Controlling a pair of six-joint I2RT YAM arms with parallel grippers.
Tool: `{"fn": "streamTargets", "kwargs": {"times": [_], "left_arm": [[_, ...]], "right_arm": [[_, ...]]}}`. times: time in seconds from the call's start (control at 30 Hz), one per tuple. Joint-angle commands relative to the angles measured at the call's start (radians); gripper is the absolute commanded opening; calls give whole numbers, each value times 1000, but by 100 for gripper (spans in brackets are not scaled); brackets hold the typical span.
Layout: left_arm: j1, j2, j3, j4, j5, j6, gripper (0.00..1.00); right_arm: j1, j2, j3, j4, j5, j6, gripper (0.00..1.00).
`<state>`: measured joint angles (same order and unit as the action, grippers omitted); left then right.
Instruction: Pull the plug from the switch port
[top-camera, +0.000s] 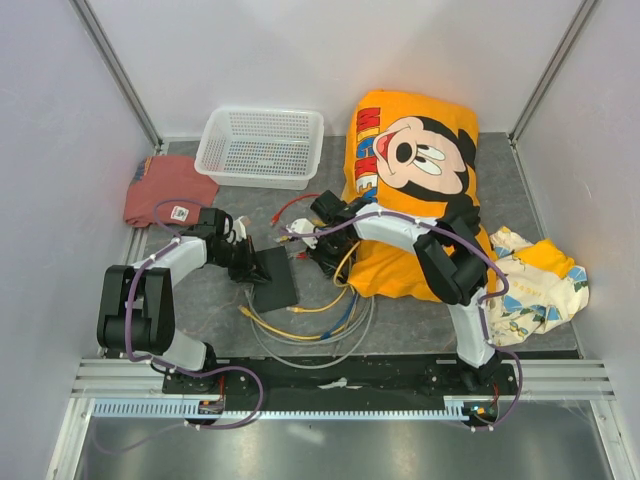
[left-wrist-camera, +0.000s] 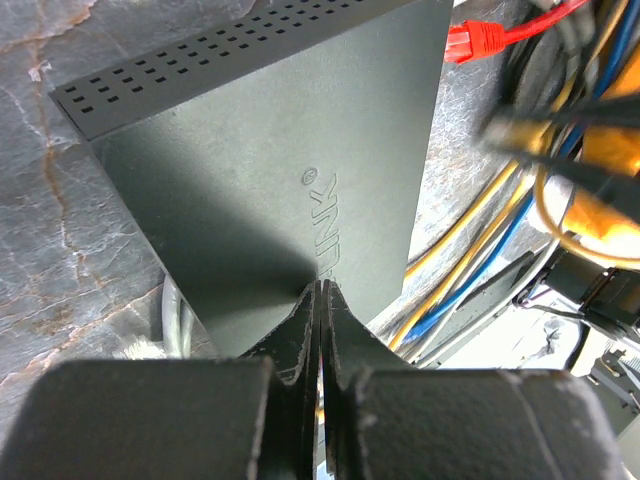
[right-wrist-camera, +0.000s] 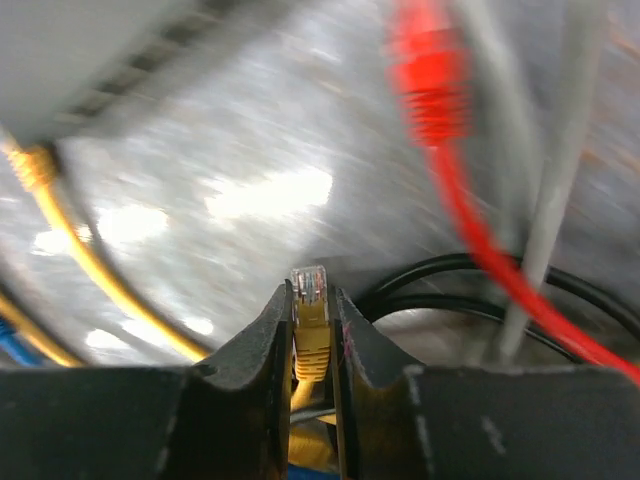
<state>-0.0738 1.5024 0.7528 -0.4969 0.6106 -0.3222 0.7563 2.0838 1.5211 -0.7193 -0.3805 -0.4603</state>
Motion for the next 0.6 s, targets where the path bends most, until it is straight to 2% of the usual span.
{"fn": "streamTargets", "kwargs": {"times": [0.0, 0.07, 0.1, 0.13, 0.2, 0.23, 0.27, 0.3, 0.33, 0.4, 0.43, 0.47, 0.57], "left_arm": [[3, -36, 28, 21, -28, 51, 2], [3, -54, 63, 9, -20, 61, 2], [3, -59, 83, -2, -14, 83, 2], [3, -65, 135, -9, 1, 101, 4], [3, -82, 201, -50, 3, 180, 21], [3, -91, 271, -67, -26, 211, 36], [3, -99, 307, -83, -47, 242, 43], [3, -113, 342, -113, -72, 309, 49], [3, -120, 406, -127, -121, 349, 60], [8, -137, 463, -156, -172, 437, 68], [8, -151, 514, -182, -216, 465, 88], [8, -162, 535, -196, -236, 489, 99], [8, -224, 591, -218, -291, 549, 99]], "right_arm": [[-86, -36, 39, -61, 197, -55, 38], [-87, -79, 71, -81, 40, -46, 52], [-87, -100, 77, -75, -18, -32, 64], [-86, -123, 85, -63, -88, -8, 69], [-87, -180, 105, -17, -104, 98, 81], [-87, -191, 147, -16, -103, 119, 86], [-87, -209, 172, -12, -86, 138, 98], [-89, -221, 192, 12, -65, 187, 98], [-91, -234, 221, 29, -32, 205, 98], [-97, -284, 234, 104, 82, 245, 98], [-98, -304, 229, 135, 124, 273, 98], [-101, -342, 228, 159, 171, 281, 98], [-100, -401, 214, 228, 374, 290, 98]]}}
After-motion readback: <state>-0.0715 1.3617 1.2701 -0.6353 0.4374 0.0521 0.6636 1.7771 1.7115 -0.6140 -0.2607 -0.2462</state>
